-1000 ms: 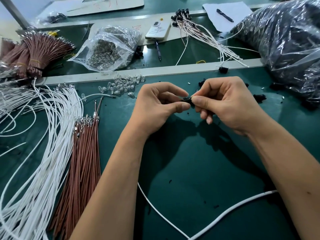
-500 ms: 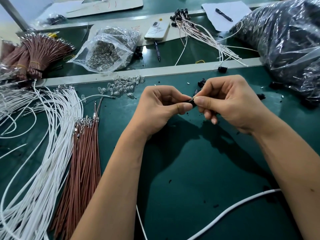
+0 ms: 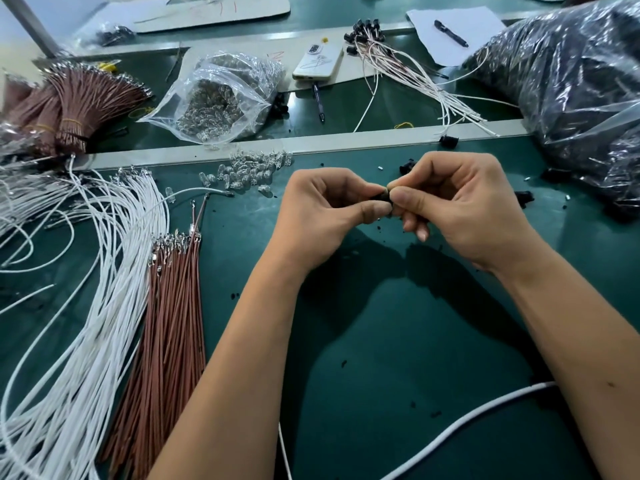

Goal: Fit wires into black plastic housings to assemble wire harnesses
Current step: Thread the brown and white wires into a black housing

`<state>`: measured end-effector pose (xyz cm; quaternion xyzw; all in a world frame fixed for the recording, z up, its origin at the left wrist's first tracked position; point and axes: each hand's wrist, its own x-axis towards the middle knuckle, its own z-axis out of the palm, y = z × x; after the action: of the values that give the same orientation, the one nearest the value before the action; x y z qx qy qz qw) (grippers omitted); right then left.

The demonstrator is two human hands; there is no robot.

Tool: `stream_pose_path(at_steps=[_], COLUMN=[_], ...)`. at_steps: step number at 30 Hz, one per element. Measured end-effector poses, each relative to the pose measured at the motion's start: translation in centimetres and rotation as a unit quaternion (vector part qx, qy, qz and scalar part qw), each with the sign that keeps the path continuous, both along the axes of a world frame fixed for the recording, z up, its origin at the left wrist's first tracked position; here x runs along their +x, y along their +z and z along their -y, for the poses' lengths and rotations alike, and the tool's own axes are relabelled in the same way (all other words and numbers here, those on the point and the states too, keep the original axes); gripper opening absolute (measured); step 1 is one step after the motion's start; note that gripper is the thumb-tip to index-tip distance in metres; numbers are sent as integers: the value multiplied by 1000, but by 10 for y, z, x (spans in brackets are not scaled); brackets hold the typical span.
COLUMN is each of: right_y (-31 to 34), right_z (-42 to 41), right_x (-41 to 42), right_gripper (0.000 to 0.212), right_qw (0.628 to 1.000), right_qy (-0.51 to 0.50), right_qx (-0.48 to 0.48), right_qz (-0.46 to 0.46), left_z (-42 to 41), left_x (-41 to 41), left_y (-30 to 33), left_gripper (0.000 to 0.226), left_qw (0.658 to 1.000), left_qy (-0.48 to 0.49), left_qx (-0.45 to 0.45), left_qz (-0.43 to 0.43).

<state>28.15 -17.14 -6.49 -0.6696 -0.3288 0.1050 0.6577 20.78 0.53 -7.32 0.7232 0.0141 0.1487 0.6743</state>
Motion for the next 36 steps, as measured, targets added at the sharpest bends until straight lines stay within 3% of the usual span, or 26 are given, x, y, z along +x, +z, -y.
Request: stream_pose_path(at_steps=[11,36], right_y=[1,-5], right_z=[-3,-11], right_x=[-1,-8], right_gripper=[19,21], right_qw=[992,998], right_qy=[-11,-57], right_qx=[51,8], right_qz=[-119,19], left_z=[3,8], left_x=[-1,-2], left_y=[2,3], left_gripper=[18,17], left_qw=[998,999], left_qy=[7,27], left_qx=[-69,-25], left_qz=[5,40])
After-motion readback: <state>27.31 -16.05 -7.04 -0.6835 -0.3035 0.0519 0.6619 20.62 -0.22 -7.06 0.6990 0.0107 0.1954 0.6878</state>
